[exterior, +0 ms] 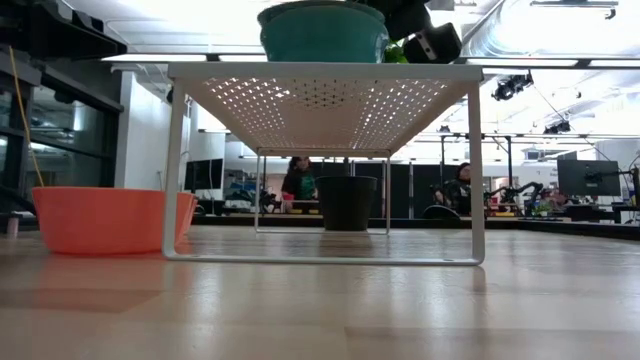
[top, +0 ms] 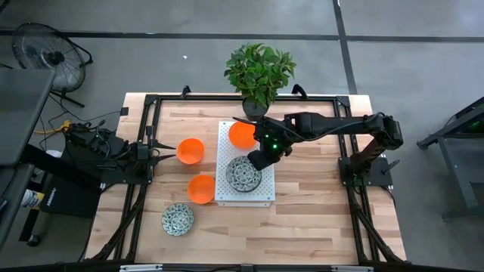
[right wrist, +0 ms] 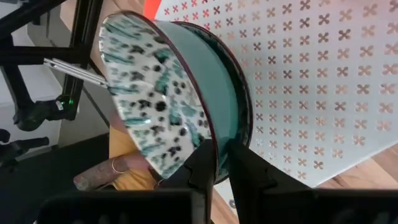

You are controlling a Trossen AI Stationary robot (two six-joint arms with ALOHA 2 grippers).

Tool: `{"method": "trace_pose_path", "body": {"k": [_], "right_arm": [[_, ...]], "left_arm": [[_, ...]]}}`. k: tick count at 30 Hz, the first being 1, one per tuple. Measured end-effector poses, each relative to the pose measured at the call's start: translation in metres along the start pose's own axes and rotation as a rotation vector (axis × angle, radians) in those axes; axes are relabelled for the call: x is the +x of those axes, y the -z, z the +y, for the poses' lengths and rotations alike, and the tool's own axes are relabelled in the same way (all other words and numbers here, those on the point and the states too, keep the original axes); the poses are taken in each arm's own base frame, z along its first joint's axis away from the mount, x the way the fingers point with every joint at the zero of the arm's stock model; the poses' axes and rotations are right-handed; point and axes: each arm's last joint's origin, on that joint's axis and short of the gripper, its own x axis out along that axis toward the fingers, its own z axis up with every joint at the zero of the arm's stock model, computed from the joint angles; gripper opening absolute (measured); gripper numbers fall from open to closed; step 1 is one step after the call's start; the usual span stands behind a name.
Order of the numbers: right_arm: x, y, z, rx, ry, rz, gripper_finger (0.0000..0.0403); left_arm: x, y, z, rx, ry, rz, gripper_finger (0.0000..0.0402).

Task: Pick & Place Mini bowls
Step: Stack the right green white bowl on top of the green white bowl on the shelf

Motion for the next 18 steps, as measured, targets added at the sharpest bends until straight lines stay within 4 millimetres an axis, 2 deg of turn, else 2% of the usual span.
{"method": "trace_pose_path", "body": {"k": [9,18], "right_arm": [[-0.0003,-0.001,-0.0002,-0.028,0.002,-0.01,0.0065],[-0.0042,-0.0083,-0.0045,-0.034,-0.015,-0.004,0.0059]], "left_arm": [[0.0,0.0,0.0,0.0,0.0,0.0,0.0095],[0.0,0.0,0.0,0.0,0.0,0.0,0.0095]]}}
